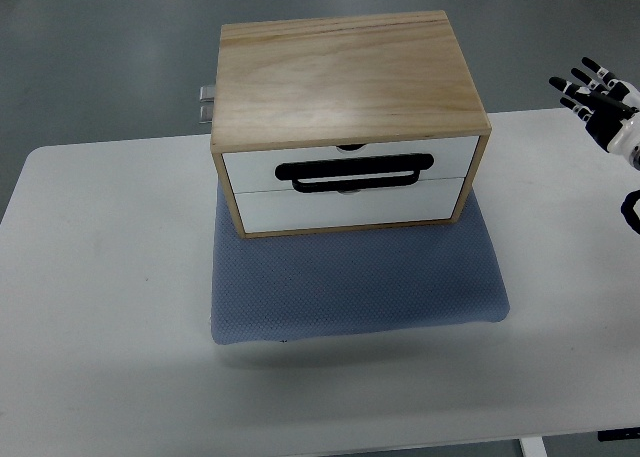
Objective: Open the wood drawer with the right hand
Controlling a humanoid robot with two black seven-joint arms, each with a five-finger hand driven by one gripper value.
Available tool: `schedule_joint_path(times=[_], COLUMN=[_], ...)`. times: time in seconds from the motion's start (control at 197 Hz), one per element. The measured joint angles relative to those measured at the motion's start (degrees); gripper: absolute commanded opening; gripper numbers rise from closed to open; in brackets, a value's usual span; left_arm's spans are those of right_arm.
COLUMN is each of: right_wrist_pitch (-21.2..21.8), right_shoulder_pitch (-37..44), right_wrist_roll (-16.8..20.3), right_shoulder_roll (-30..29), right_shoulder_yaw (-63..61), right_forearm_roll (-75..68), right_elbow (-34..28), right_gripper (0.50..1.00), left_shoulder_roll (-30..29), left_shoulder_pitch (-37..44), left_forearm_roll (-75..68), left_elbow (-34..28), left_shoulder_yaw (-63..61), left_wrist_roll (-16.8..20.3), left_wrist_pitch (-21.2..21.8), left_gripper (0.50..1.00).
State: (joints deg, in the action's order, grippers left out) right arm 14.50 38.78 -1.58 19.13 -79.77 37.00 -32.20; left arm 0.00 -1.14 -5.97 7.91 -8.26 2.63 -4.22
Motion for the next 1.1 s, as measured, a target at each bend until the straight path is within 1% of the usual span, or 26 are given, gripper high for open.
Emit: schedule_joint_path(times=[0.132,0.244,0.35,0.482,0.574,0.67,0.736,0.807,0.868,1.102], right_wrist_pitch=[0.14,1.49,2.21,1.95,1.90,2.44,2.77,4.20,5.91,14.68], right_shoulder_pitch=[0.29,0.50,1.14,2.71,4.94,8.59,10.61,13.76,16.07,25.74], right_wrist_roll=[0.00,-0.12,-0.18,-0.69,-3.08,-7.60,-9.86,-12.11,-13.03,-13.86], right_shoulder_roll=[0.42,2.26,5.56,11.38,15.71,20.14,22.31,25.20,27.07,32.37], right_shoulder_yaw=[0.66,2.88,8.69,20.82,30.04,39.97,44.45,49.52,52.54,61.03], right_forearm_roll=[0.00,-0.65,-5.46,-18.09,-25.19,-29.87,-31.04,-31.60,-31.74,-31.82], right_elbow=[-0.56,-0.71,-1.93,-5.67,-7.93,-10.62,-12.38,-15.17,-17.19,-22.72], right_gripper=[0.954,0.952,0.952,0.952,0.952,0.952,0.952,0.952,0.952,0.952], left_shoulder_roll=[0.00,0.00,0.00,0.00,0.00,0.00,0.00,0.00,0.00,0.00], left_shoulder_pitch=[0.00,0.00,0.00,0.01,0.01,-0.01,-0.01,0.00,0.01,-0.01], left_forearm_roll=[0.00,0.00,0.00,0.00,0.00,0.00,0.00,0.00,0.00,0.00], left_elbow=[0.00,0.00,0.00,0.00,0.00,0.00,0.00,0.00,-0.01,-0.01], left_shoulder_yaw=[0.00,0.00,0.00,0.00,0.00,0.00,0.00,0.00,0.00,0.00], left_wrist_roll=[0.00,0.00,0.00,0.00,0.00,0.00,0.00,0.00,0.00,0.00], left_wrist_pitch=[0.00,0.00,0.00,0.00,0.00,0.00,0.00,0.00,0.00,0.00], left_gripper=[1.000,1.000,1.000,1.000,1.000,1.000,1.000,1.000,1.000,1.000])
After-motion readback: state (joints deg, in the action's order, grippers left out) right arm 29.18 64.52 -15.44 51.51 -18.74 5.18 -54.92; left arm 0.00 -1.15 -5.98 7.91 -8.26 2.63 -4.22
